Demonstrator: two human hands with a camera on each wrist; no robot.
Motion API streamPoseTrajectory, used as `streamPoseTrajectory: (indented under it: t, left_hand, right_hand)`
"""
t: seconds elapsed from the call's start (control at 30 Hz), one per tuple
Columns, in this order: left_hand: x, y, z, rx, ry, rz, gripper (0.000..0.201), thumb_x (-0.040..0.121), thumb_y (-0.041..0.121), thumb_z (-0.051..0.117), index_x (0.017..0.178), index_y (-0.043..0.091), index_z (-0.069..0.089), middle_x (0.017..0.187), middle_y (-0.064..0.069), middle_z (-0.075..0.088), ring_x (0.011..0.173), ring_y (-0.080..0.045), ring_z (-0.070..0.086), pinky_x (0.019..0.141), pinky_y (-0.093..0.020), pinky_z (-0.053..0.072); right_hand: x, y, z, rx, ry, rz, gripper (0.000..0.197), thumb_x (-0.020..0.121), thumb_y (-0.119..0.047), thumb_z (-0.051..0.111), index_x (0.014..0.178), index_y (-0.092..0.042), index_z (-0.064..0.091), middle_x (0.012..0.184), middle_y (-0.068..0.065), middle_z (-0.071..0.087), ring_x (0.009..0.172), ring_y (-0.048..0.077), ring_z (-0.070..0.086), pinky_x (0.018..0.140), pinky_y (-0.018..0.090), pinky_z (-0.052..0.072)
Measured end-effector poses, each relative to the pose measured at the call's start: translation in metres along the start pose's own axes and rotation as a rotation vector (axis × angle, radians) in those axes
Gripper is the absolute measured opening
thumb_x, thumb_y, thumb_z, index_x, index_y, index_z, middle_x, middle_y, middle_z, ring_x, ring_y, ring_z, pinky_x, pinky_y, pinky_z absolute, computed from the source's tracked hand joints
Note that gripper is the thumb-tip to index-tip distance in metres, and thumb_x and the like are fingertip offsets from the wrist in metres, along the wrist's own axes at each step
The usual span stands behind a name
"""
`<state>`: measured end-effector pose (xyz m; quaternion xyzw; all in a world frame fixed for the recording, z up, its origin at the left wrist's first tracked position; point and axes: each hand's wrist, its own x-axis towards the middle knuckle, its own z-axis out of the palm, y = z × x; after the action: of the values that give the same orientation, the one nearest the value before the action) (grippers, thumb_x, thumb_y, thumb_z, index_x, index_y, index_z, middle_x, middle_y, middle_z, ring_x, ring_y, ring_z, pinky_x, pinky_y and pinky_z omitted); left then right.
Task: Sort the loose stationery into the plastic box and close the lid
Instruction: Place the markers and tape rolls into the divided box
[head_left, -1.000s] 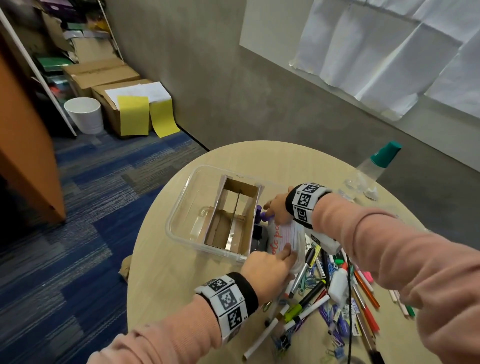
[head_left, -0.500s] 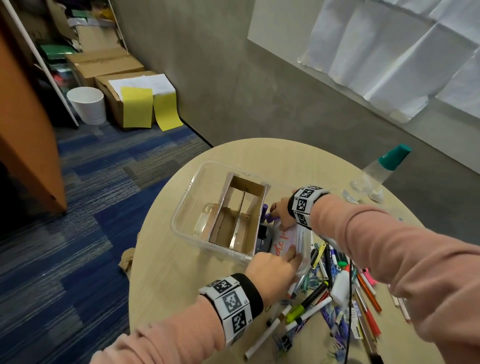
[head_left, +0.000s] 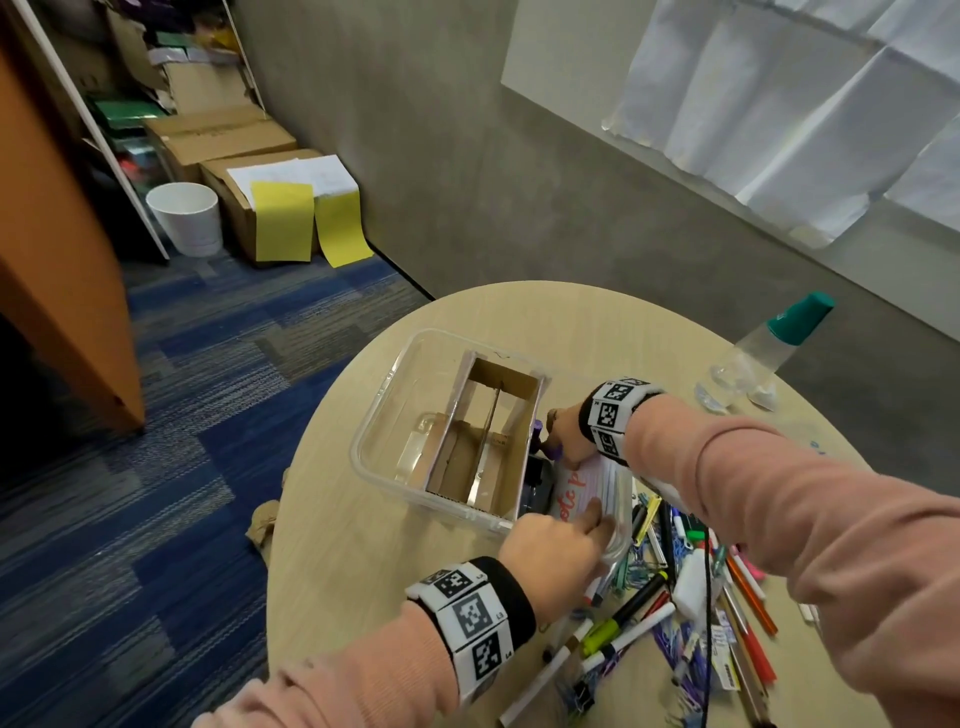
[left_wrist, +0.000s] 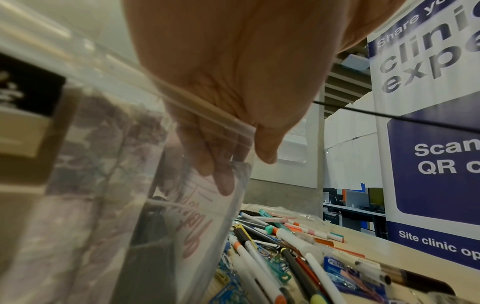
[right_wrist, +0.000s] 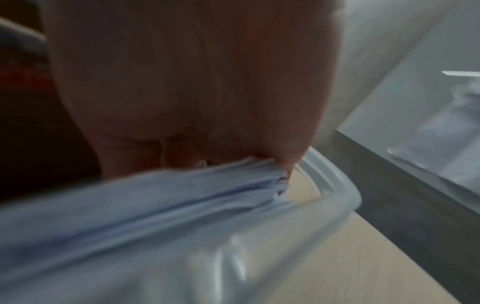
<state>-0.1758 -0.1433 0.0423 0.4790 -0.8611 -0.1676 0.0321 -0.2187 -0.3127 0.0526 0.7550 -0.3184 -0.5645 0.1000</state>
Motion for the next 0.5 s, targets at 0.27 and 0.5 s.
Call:
streamPoseTrajectory:
  t: [0.27, 0.5]
  left_hand:
    - [-0.001, 0.001, -0.003, -0.005, -0.010, -0.011, 0.048, 0.099, 0.028, 0.035, 0.141, 0.009, 0.024, 0.152, -0.012, 0.022, 0.083, -0.034, 0.063, 0.066, -0.037, 0.045]
    - [-0.003, 0.002, -0.007, 0.007, -0.016, -0.013, 0.049, 0.100, 0.029, 0.034, 0.143, 0.010, 0.022, 0.153, -0.011, 0.021, 0.084, -0.034, 0.062, 0.062, -0.033, 0.039]
  right_hand:
    - [0.013, -0.007, 0.009, -0.093, 0.026, 0.043, 0.056, 0.085, -0.047, 0.047, 0.130, -0.013, 0.046, 0.130, 0.016, 0.049, 0.113, 0.037, 0.051, 0.097, 0.050, 0.044]
    - [0.012, -0.009, 0.014, 0.084, 0.074, 0.147, 0.066, 0.084, -0.061, 0.036, 0.132, -0.016, 0.044, 0.133, 0.016, 0.048, 0.117, 0.037, 0.047, 0.095, 0.052, 0.043]
